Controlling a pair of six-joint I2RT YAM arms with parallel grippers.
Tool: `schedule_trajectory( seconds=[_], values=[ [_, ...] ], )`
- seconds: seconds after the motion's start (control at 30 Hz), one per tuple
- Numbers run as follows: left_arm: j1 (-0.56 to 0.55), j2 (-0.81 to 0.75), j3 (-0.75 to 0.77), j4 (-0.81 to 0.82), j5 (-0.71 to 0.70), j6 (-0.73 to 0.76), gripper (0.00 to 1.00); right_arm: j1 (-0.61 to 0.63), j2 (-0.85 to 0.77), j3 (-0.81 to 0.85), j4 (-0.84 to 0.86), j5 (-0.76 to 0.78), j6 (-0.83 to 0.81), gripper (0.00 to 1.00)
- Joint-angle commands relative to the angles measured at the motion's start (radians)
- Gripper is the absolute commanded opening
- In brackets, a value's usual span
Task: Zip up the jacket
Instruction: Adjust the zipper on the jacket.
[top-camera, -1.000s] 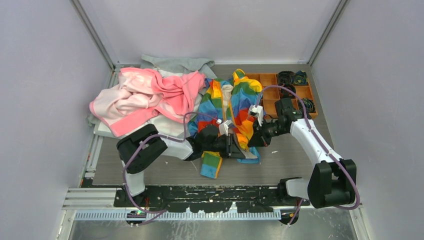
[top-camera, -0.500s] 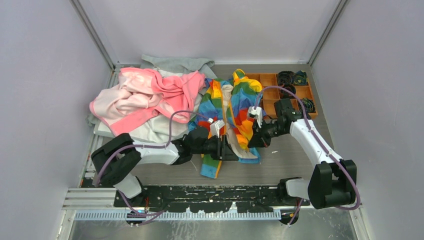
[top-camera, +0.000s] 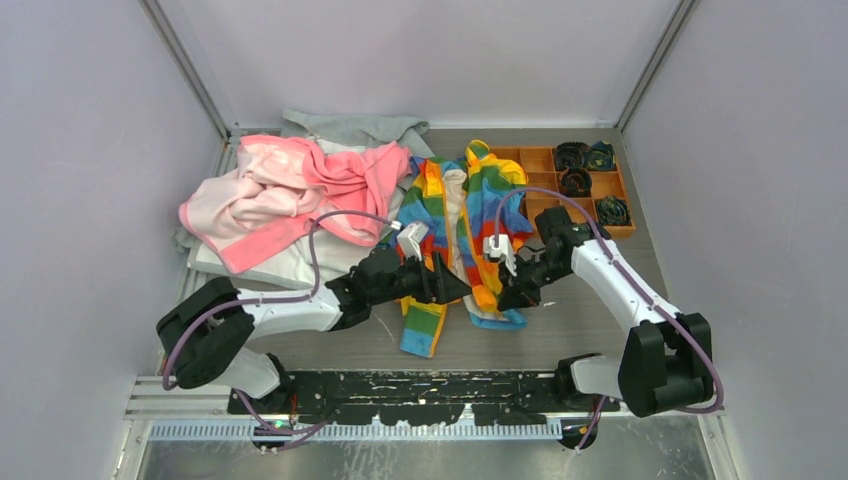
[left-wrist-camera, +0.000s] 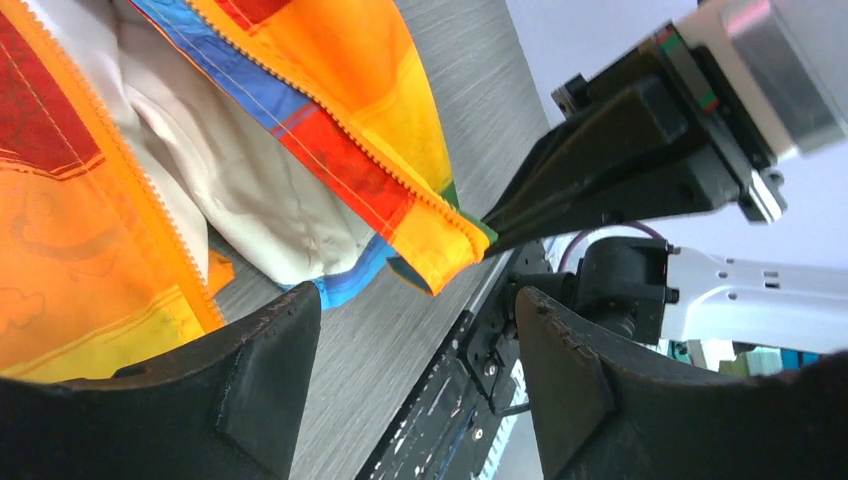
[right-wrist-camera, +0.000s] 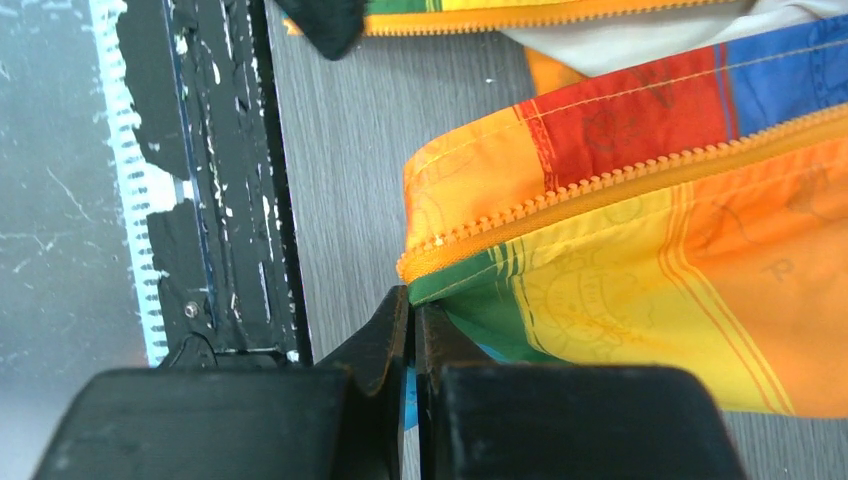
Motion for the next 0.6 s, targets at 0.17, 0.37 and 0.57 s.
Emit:
schedule_trajectory(
  seconds=[0.17, 0.37, 0.57],
  values=[
    [0.025, 0.127, 0.024, 0.173, -0.022, -0.101, 0.69, 0.06, 0.03, -0.02, -0.045, 0.064, -0.15, 0.03],
    [0.028, 0.22, 0.103, 0.155, 0.006, -0.117, 0.63, 0.077, 0.041, -0.026, -0.031, 0.097, -0.149, 0.03],
    [0.029, 0.285, 0.16, 0.141, 0.033, -0.127, 0.52, 0.08, 0.052, -0.024, -0.012, 0.143, -0.127, 0.03]
  ],
)
